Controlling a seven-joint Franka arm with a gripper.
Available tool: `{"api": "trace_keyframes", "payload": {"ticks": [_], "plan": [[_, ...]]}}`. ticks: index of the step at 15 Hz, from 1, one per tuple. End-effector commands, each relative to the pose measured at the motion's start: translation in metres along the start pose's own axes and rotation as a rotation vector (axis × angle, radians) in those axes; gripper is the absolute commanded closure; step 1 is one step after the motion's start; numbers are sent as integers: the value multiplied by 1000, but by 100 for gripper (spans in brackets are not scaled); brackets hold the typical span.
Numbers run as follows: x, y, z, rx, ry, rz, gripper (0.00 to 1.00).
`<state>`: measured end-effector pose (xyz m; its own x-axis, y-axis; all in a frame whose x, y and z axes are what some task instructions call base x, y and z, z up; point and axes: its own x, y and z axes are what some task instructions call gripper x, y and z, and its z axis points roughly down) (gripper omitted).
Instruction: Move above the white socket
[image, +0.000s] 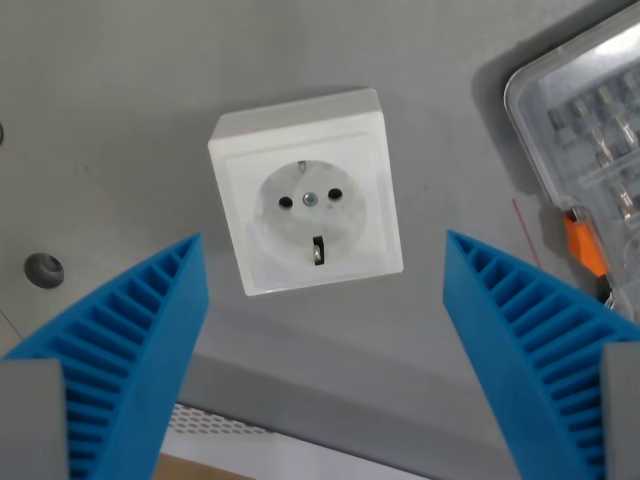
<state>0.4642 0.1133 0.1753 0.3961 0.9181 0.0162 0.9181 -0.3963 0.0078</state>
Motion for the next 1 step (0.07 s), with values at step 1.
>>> {"api": "trace_keyframes", "payload": {"ticks": [1], "plan": [[1, -4, 3, -19, 129, -70, 0]]}}
